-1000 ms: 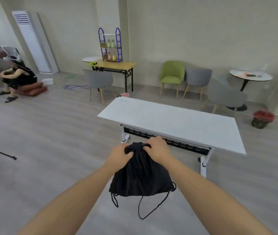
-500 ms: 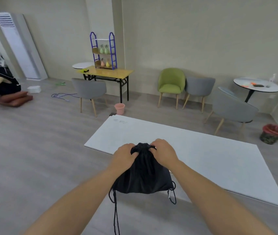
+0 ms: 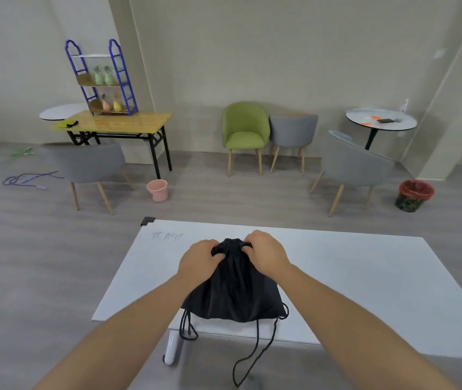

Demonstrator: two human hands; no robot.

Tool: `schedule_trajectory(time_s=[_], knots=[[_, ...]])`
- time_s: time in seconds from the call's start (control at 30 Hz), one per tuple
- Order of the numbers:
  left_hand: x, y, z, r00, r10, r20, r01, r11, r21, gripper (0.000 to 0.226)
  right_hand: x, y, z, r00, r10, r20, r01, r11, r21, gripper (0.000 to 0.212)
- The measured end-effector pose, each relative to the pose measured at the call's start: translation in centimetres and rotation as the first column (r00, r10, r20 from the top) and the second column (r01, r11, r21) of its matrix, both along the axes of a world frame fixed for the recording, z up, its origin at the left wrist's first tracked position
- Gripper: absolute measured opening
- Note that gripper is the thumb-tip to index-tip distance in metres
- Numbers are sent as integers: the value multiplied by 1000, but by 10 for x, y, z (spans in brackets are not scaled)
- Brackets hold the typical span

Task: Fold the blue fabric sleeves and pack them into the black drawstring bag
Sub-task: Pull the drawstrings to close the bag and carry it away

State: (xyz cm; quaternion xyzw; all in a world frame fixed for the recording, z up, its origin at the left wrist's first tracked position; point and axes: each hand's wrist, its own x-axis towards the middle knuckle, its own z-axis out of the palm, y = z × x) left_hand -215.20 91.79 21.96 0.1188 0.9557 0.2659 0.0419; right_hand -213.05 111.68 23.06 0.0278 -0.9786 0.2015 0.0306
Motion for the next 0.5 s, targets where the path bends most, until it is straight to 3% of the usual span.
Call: schedule_trajectory(time_s=[0.2, 0.5], knots=[[-95, 17, -42, 995, 26, 92, -21, 998, -57, 21, -101, 15, -46, 992, 74, 106, -87, 988, 124, 25], [-218, 30, -60, 990, 79, 118, -58, 984, -170, 22, -226, 18, -72, 976, 22, 216, -34, 998, 52, 24]])
